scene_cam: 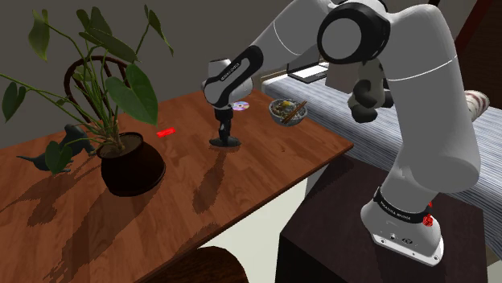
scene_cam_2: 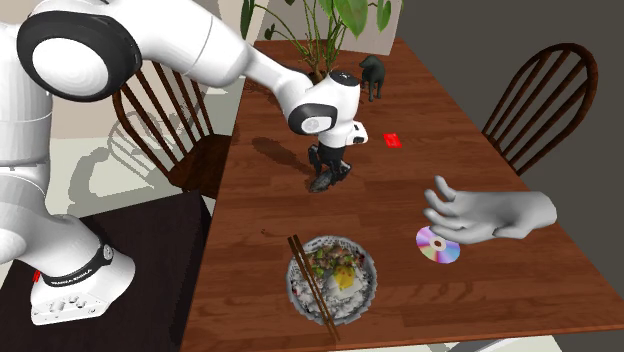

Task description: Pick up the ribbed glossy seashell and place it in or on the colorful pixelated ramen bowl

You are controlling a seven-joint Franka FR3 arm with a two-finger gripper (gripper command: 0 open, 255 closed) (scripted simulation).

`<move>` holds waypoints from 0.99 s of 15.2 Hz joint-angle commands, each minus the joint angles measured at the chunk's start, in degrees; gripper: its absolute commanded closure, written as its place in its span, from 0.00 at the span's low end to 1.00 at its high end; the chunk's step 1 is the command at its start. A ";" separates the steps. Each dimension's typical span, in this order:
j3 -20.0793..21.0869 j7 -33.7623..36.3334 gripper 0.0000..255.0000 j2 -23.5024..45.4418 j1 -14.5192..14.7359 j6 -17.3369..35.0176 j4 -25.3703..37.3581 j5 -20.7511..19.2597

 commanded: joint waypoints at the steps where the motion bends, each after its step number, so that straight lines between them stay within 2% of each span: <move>1: -0.07 0.10 1.00 -0.81 0.01 -0.79 0.00 -0.10; 15: -0.51 1.28 1.00 -6.64 0.20 -8.93 2.36 -1.01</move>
